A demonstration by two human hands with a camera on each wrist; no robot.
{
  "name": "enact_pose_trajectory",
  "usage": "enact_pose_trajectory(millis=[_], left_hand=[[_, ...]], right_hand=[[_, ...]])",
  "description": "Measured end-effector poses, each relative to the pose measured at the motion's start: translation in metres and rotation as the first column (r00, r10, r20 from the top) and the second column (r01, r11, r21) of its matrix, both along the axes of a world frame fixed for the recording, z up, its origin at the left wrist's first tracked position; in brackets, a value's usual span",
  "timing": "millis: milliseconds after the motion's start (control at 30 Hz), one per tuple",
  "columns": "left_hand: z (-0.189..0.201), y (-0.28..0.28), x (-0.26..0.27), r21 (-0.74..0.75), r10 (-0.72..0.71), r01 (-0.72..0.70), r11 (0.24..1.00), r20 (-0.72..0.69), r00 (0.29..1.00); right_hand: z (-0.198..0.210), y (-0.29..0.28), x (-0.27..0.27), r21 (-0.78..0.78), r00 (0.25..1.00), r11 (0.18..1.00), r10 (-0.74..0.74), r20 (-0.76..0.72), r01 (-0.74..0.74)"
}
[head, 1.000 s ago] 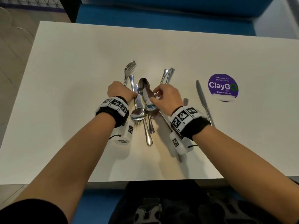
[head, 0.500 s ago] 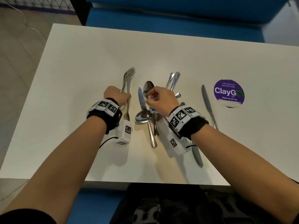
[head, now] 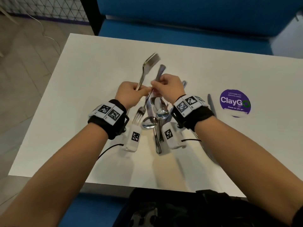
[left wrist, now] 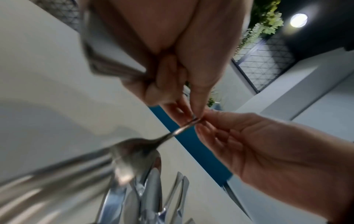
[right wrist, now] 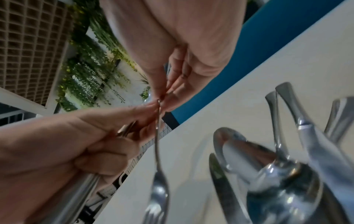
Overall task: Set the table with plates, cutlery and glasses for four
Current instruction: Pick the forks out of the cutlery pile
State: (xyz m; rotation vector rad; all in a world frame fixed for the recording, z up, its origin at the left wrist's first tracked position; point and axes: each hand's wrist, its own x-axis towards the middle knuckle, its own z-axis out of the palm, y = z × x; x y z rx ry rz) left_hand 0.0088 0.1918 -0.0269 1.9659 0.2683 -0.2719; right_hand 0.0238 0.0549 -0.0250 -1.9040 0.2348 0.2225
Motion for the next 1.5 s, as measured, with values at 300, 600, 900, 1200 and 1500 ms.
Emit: enact_pose_trajectory(millis=[300,600,900,1200,1500], left_hand=[[-0.007,-0.022,0.003,-0.284,0.395,-0.401,0.871,-0.081,0.915],[-0.002,-0.048,0.002,-0.514,0.334,-0.388,0.765,-0.199,0.922],[0.002,-0.048,0.002,-0.434,0.172,-0.196,0.879,-0.093,0.981],[-0.006,-0.065,0.003,-0.319,0.051,-0.052,0.946,-0.010,0.999],[-0.005,-0.128,0.011,-0.493,-0.092,0.050,0.869,-0.061,0.994]], right_hand=[[0.033,-0.039,0.001,0.722,0.796,0.448,-0.557,-0.235,0.527],[0.008,-0.029,-0.023,0.641,0.911,0.648,-0.291,-0.292,0.412],[0.000,-0.036,-0.029,-0.029,0.976,0.984,0.170,-0.134,-0.175],[0.008,-0.043,-0.026,0.027,0.964,0.971,0.238,-0.119,-0.237],[0.008,-0.092,-0.019,-0.176,0.998,0.984,-0.034,-0.048,0.025]])
